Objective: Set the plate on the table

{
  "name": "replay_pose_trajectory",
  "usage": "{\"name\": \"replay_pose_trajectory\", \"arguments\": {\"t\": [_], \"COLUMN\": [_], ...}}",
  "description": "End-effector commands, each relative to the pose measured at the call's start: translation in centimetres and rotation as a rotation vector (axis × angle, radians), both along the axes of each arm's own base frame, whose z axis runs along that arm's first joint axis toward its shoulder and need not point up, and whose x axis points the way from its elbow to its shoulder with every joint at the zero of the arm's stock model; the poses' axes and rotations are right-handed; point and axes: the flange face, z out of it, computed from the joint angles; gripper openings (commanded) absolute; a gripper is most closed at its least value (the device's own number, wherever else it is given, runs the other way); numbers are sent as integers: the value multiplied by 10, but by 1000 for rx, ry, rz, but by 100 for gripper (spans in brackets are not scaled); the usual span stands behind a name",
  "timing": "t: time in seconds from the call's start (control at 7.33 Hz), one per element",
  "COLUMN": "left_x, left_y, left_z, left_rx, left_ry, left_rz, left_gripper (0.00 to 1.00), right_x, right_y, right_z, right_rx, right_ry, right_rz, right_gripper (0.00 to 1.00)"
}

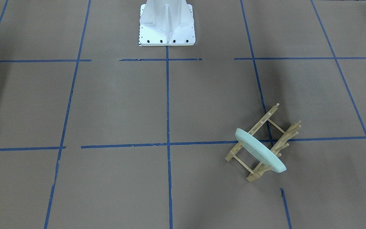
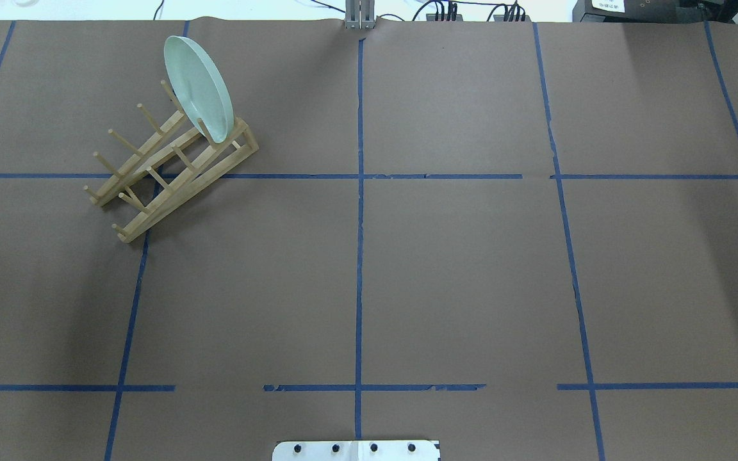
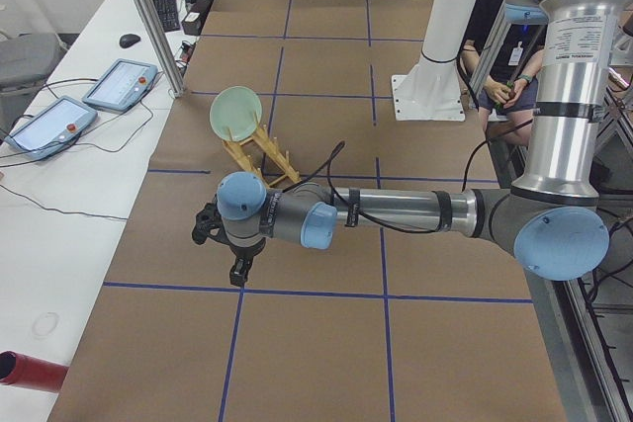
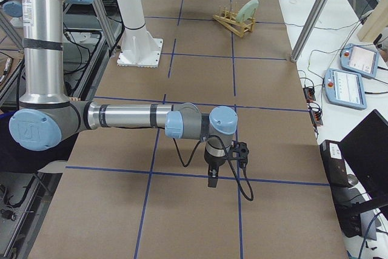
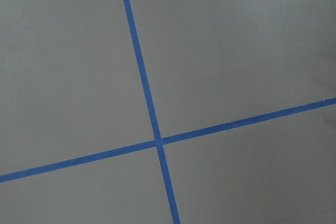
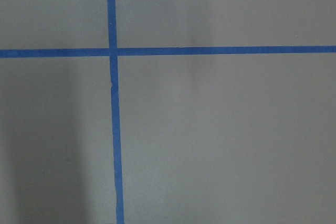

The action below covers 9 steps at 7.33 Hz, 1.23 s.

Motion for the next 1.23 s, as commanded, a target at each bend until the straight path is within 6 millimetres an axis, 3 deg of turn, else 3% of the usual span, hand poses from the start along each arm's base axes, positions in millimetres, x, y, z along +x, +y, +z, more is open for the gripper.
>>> {"name": "replay_pose_trajectory", "arguments": {"t": [0.0,0.14,0.27,0.55,0.68,0.82,0.95,1.09], "left_x": [-3,-2,-2,14,17,20,37,83], "left_y": [5,-1,-14,-68,-74,-93,-95,-90], "left_z": [3,-5,-48,-140,-162,-208,-238,-253], "left_rx": [-6,7,87,249,226,246,232,180], "left_ry": [-26,-24,-14,-4,26,97,208,319], "left_rz": [-10,-9,-13,2,-63,-183,-291,-323], "left_gripper": [100,100,100,100,100,100,100,100], "right_x": [0,0,0,0,0,0,0,0], "right_y": [0,0,0,0,0,0,0,0], "right_z": [0,0,0,0,0,0,0,0], "right_rx": [0,0,-1,0,0,-1,0,0], "right_ry": [0,0,0,0,0,0,0,0], "right_rz": [0,-1,-1,-1,-1,-1,0,0], "right_gripper": [100,100,100,100,100,100,100,100]}}
